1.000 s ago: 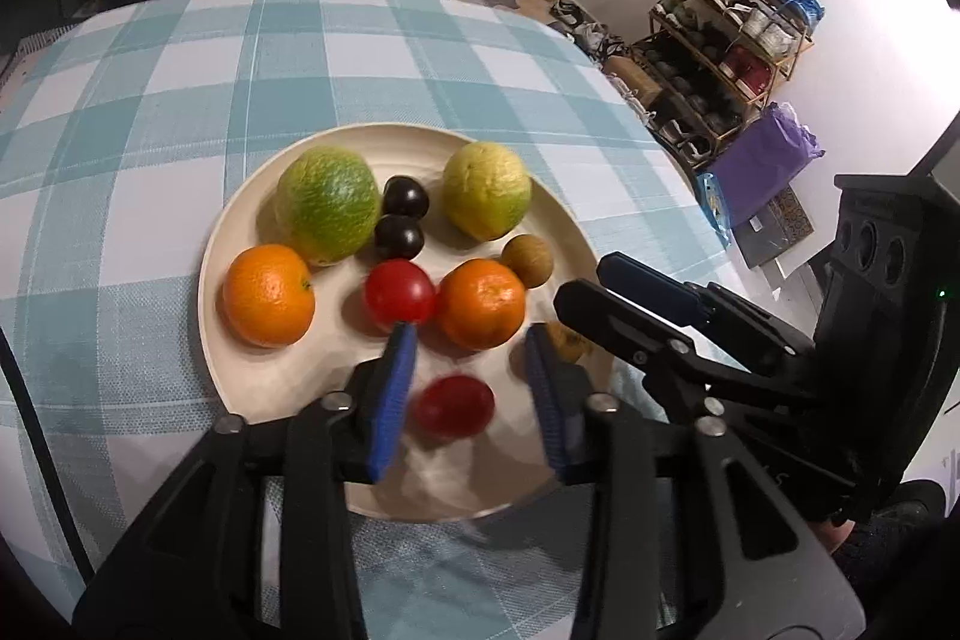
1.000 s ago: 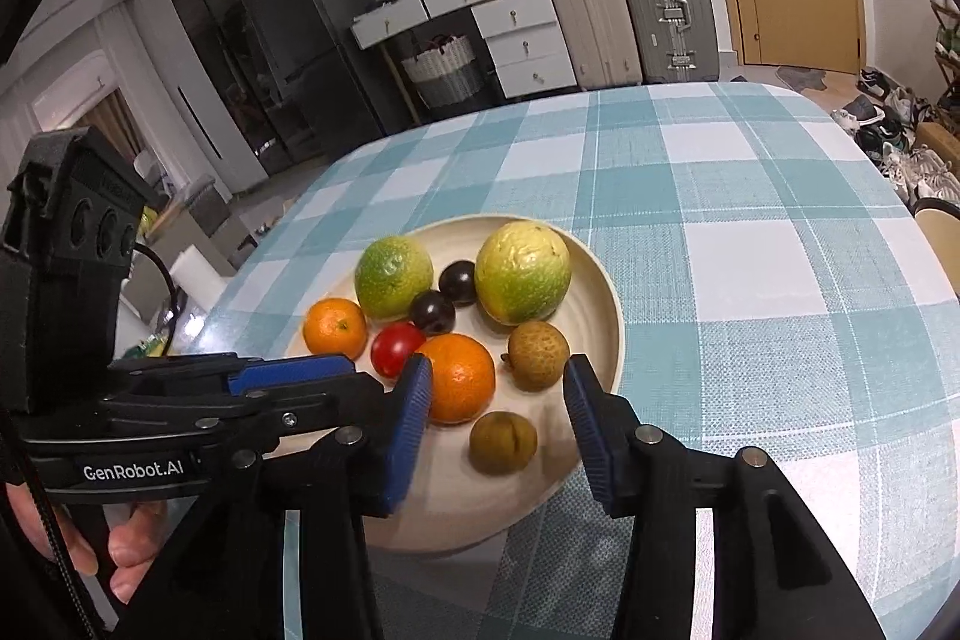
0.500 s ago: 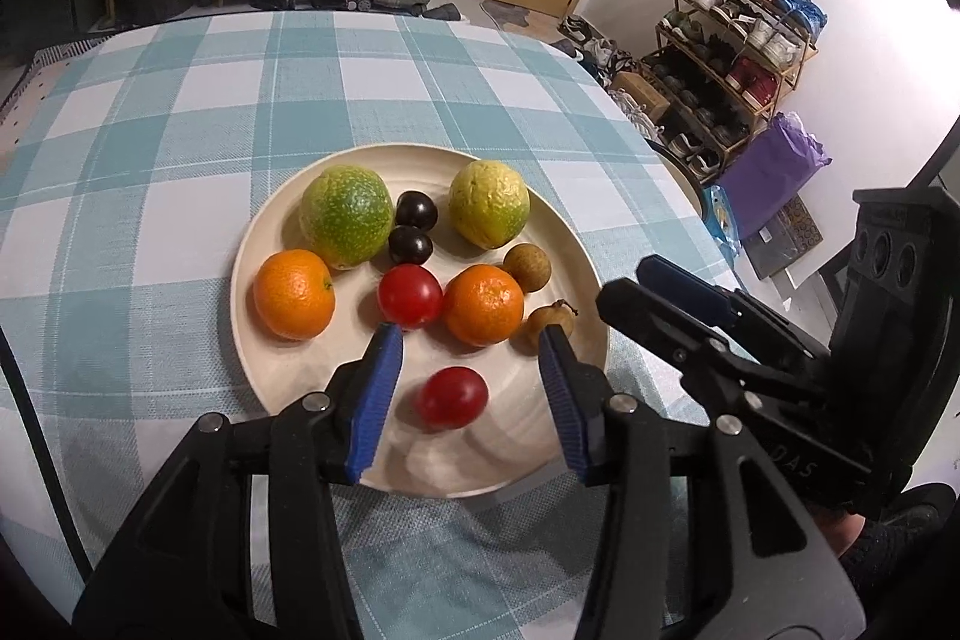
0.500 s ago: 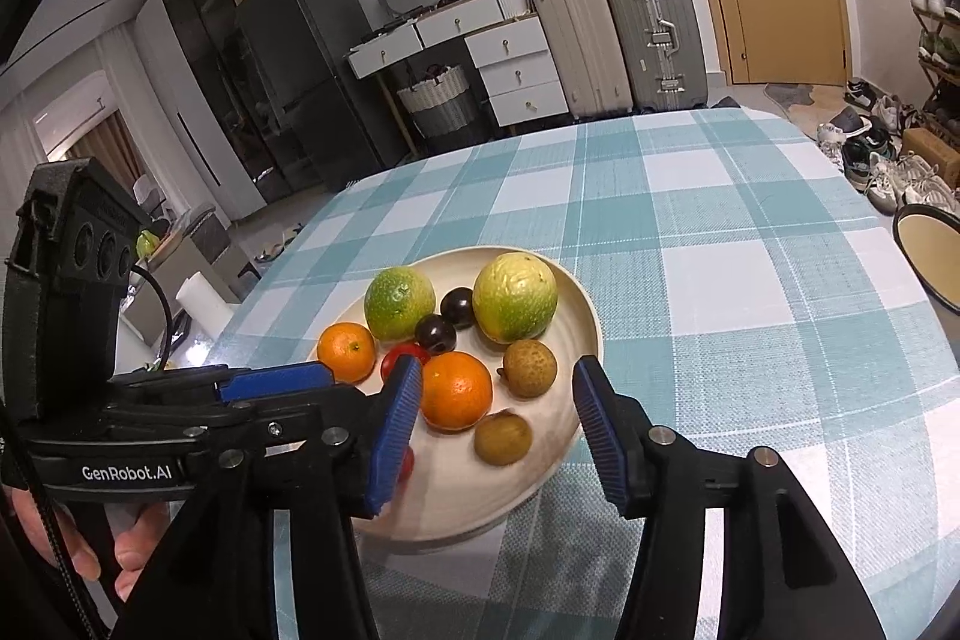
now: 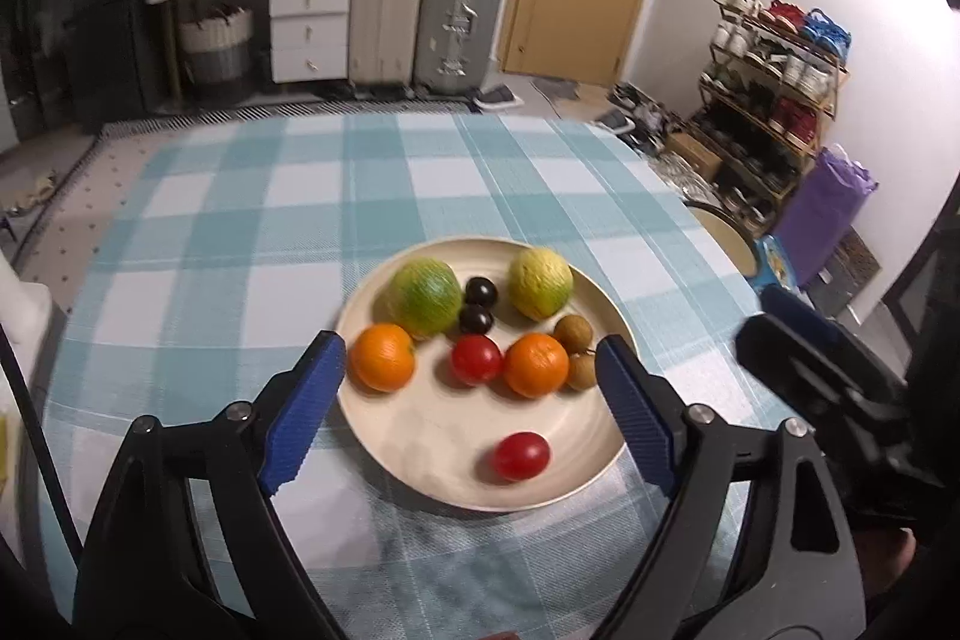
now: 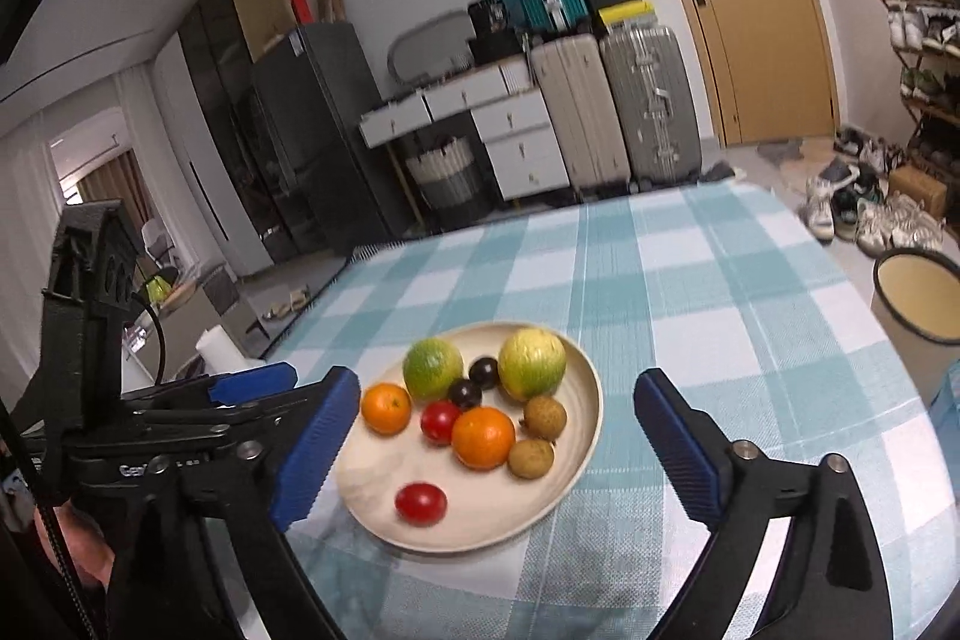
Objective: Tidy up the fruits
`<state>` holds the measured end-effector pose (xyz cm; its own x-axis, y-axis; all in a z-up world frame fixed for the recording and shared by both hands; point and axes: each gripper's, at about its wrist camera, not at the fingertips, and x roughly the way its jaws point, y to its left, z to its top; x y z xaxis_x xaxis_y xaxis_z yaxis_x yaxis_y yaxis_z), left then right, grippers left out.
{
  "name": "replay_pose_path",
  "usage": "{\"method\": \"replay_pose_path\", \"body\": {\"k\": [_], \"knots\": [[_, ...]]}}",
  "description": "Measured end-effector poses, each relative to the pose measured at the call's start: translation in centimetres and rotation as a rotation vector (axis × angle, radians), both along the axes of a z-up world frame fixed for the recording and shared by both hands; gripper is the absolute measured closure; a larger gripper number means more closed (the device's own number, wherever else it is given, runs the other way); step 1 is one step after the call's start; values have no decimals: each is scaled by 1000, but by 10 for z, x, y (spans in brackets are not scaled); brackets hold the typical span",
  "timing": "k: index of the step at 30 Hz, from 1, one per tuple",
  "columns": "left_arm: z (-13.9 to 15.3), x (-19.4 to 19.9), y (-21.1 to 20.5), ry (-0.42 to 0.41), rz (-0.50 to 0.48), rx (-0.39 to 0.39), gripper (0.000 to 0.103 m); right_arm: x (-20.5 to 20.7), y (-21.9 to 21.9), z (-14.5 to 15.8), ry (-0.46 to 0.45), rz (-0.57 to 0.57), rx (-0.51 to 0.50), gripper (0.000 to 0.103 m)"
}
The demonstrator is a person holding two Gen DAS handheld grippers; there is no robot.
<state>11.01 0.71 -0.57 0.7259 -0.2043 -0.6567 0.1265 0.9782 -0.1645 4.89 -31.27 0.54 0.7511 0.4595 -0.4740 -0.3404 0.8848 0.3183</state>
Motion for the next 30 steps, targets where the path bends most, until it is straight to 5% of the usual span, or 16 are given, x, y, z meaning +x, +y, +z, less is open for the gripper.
{"method": "replay_pose_path", "body": {"k": [10,30], "knots": [[18,-26,6,-81,49,18,1,-24,-3,24,-80,-7,2,1],[33,-76,28,-184,124,28,1,-75,2,47,-188,-1,-56,0]]}}
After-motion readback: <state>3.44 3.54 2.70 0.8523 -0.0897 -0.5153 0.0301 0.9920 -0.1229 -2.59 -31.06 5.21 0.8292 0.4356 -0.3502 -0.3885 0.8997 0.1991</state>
